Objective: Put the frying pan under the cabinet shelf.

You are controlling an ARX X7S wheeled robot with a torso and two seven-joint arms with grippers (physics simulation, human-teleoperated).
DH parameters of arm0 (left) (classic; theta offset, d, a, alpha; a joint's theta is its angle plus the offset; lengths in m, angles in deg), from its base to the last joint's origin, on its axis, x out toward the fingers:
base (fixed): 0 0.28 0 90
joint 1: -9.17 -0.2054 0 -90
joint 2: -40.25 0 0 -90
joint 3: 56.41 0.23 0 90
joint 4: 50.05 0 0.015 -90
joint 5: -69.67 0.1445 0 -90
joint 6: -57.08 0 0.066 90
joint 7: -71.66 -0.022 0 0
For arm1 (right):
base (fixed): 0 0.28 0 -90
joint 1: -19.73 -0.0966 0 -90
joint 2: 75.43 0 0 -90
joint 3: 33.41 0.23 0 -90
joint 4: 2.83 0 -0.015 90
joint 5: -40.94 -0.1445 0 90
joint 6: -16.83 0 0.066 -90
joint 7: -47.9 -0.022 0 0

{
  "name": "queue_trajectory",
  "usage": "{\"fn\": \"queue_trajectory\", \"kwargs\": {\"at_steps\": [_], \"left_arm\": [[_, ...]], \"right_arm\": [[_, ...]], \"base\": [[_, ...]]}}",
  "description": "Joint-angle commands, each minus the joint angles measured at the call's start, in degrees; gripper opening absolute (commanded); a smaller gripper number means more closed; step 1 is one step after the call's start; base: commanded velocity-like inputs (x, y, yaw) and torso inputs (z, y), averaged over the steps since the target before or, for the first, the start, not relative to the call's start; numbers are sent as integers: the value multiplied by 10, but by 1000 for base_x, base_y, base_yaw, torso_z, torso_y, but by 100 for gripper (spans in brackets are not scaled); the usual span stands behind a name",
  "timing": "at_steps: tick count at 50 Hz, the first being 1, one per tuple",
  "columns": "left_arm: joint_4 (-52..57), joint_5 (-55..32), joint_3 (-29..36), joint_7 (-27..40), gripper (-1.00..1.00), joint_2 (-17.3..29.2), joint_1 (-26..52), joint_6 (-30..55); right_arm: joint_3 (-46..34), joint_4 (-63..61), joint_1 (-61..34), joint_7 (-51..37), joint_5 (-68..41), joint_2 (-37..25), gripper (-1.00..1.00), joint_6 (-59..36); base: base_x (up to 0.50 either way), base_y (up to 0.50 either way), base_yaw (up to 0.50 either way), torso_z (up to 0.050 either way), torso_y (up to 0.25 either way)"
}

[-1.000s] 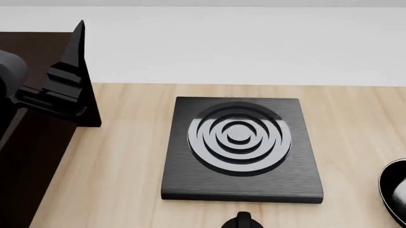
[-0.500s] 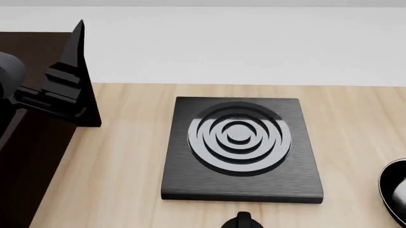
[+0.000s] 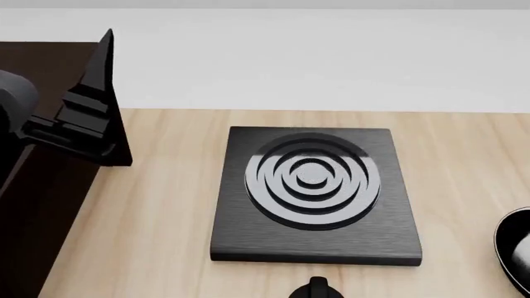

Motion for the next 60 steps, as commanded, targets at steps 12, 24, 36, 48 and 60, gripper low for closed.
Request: {"fn": "queue_trajectory", "kwargs": {"at_steps": [12,24,36,48,60], "left_arm": [[3,-7,7,6,100,2,2,-1],[16,-16,10,15,100,-2,18,19],[20,-21,19,20,100,-5,23,24],[23,-24,27,25,100,-5,25,25],[20,-25,35,29,100,-6,25,20]], "right_arm": [[-31,112,-25,-4,4,-2,100,59],[-16,161,-14,-1,1,10,100,101],[-27,239,-39,-1,4,9,100,139],[-42,300,-66,-1,6,5,100,166],[-37,339,-76,2,2,0,100,181]], "base": [[0,0,0,0,0],[0,0,0,0,0],[0,0,0,0,0],[0,0,0,0,0],[0,0,0,0,0]]}}
